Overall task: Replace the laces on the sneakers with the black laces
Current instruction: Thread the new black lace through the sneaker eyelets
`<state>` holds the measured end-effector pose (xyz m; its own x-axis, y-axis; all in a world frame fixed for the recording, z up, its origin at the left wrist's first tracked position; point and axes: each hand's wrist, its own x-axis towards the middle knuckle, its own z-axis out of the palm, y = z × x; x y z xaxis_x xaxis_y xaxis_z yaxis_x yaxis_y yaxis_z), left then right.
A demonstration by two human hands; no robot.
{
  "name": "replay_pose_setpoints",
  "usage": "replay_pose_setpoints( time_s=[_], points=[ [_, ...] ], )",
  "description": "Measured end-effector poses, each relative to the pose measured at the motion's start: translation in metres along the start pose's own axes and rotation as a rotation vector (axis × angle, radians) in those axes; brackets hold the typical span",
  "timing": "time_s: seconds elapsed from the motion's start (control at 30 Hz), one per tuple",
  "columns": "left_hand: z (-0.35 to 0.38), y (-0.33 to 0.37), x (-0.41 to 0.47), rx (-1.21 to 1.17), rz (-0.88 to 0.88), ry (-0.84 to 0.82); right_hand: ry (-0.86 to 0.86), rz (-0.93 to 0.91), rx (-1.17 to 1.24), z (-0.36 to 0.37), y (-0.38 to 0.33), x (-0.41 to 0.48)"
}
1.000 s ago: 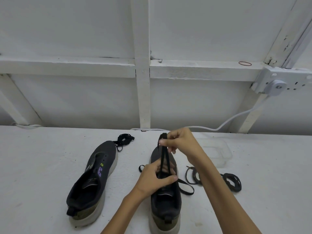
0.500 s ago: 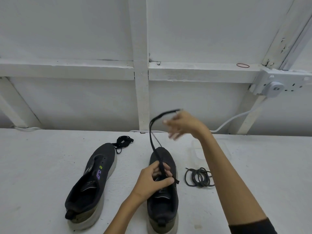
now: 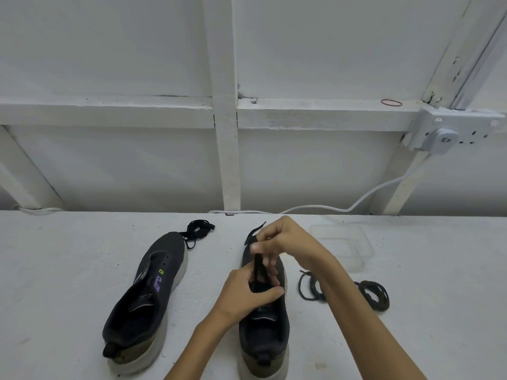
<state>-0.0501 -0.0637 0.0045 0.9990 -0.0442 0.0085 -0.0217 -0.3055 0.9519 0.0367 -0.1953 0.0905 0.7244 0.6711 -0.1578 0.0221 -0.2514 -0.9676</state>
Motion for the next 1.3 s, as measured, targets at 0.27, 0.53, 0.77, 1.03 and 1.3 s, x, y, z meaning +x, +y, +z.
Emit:
replay_pose_setpoints(
  time_s=[0.27,0.53,0.77,1.03,1.3],
  points=[
    [0.002,0.006,-0.001,-0.031,0.017,-0.002,0.225,-0.148,0.277,-0.024,-0.038,0.012],
    [-0.006,0.003,-0.006,-0.197,0.039,0.079,0.232,-0.117,0.335,-0.02,-0.026,0.012],
    [-0.016,0.038,0.0,-0.433,0.047,0.153,0.314,-0.116,0.225,-0.019,-0.022,0.004],
    [-0.042,0.044,-0.004,-0.236,0.106,0.408,0.371,-0.009,0.047,-0.013,0.008,-0.026],
    [-0.091,-0.016,-0.04,0.411,-0.254,0.413,-0.137,0.581,-0.514,-0.022,0.07,-0.07]
  ],
)
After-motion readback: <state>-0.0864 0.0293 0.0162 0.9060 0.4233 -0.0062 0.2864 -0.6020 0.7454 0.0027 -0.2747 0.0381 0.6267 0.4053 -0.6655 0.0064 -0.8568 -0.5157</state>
